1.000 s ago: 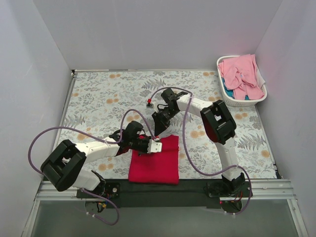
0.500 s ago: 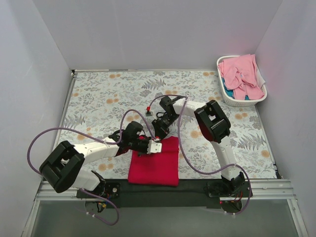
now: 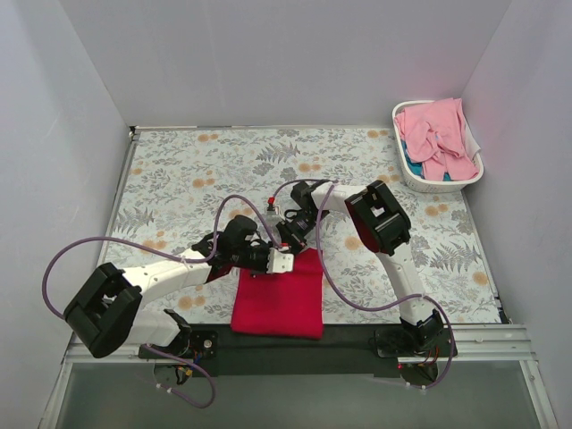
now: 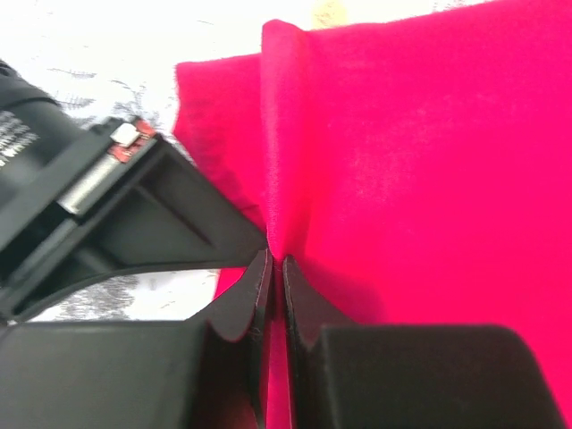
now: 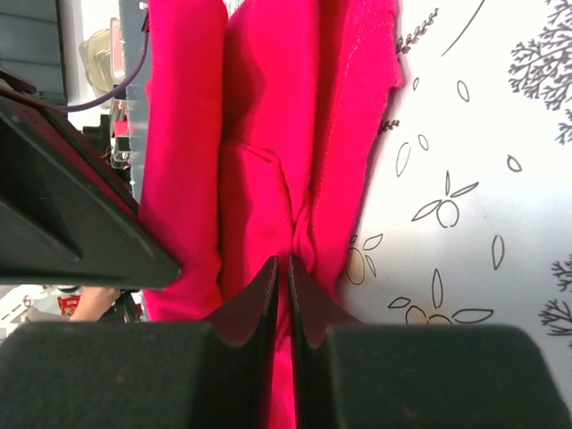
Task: Fold and stack the t-shirts
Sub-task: Fold the tshirt
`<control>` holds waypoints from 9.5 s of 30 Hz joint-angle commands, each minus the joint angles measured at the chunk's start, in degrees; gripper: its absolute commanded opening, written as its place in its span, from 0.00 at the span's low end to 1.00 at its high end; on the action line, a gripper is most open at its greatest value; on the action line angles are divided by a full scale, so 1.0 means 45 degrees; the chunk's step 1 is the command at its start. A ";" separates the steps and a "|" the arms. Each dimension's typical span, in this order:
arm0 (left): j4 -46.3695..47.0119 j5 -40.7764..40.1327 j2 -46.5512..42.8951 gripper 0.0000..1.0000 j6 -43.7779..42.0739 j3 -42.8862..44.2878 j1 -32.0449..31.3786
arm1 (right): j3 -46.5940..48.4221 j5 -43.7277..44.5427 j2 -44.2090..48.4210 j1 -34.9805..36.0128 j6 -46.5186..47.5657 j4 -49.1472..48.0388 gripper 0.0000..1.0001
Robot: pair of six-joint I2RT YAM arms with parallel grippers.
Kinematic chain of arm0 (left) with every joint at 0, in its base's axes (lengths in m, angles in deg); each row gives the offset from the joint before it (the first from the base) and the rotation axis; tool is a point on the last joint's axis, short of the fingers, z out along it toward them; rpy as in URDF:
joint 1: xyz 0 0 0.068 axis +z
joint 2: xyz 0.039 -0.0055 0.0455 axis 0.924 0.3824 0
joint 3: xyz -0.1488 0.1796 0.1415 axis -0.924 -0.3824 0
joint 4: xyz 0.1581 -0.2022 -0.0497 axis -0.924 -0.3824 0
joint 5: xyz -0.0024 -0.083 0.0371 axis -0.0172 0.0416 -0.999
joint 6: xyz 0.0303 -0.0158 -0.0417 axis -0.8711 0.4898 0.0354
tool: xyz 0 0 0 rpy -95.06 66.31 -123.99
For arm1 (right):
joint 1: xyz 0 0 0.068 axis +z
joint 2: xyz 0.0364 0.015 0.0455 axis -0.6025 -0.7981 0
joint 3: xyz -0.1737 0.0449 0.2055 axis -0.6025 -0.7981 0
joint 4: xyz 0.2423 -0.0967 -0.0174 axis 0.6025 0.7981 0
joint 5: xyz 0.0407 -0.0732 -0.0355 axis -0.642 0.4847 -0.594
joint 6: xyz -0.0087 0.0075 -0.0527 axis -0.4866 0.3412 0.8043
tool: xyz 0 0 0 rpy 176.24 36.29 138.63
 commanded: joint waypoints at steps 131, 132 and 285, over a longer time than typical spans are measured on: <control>-0.4910 0.2536 0.4030 0.41 1.0608 0.3820 0.8000 | -0.2961 0.4892 0.4507 -0.2376 -0.2187 -0.2997 0.62; -0.4930 0.2516 0.4088 0.40 1.0667 0.3820 0.8000 | -0.2980 0.4892 0.4507 -0.2356 -0.2148 -0.2959 0.61; -0.8540 0.2164 0.4089 0.46 1.0414 0.4602 0.9211 | -0.5927 0.4483 0.6714 -0.2727 -0.6113 -0.4619 0.47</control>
